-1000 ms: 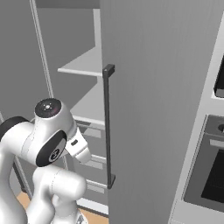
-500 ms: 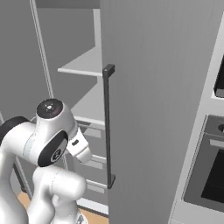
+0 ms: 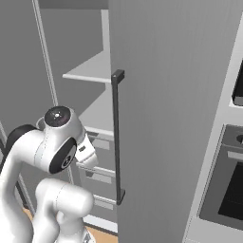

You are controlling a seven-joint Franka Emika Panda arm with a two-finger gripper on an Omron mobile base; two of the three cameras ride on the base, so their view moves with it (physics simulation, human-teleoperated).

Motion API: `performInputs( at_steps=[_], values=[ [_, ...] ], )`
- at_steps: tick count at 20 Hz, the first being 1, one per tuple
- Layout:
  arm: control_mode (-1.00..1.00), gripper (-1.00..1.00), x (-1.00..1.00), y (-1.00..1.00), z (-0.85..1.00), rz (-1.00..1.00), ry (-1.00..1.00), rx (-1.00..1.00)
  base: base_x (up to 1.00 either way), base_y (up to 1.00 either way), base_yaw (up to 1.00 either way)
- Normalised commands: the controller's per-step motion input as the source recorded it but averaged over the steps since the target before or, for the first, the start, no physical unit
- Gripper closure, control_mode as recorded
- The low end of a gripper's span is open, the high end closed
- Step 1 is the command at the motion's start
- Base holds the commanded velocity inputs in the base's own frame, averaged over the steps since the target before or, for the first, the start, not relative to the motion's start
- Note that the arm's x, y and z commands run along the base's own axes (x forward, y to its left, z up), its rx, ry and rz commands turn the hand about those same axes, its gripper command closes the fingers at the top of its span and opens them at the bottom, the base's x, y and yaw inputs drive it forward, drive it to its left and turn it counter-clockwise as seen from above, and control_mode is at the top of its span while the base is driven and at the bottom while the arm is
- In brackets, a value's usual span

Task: Take the meat container that has the fish and place it on the second highest rack of the freezer. Then take the vegetable container that has the corn and eggplant and place it on the highest rack of the freezer.

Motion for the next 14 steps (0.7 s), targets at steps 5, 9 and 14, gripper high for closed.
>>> performInputs(
  at_steps=[5, 9, 14],
  values=[
    [-1.0, 1.0, 0.29, 0.01, 0.13, -0.15, -0.06, 0.14, 0.0, 0.0, 0.0],
    [-1.0, 1.0, 0.03, 0.3, 0.03, -0.16, -0.08, 0.0, 0.0, 0.0, 0.0],
    [-1.0, 1.0, 0.1, 0.28, 0.0, -0.03, -0.01, 0.0, 0.0, 0.0, 0.0]
  ],
)
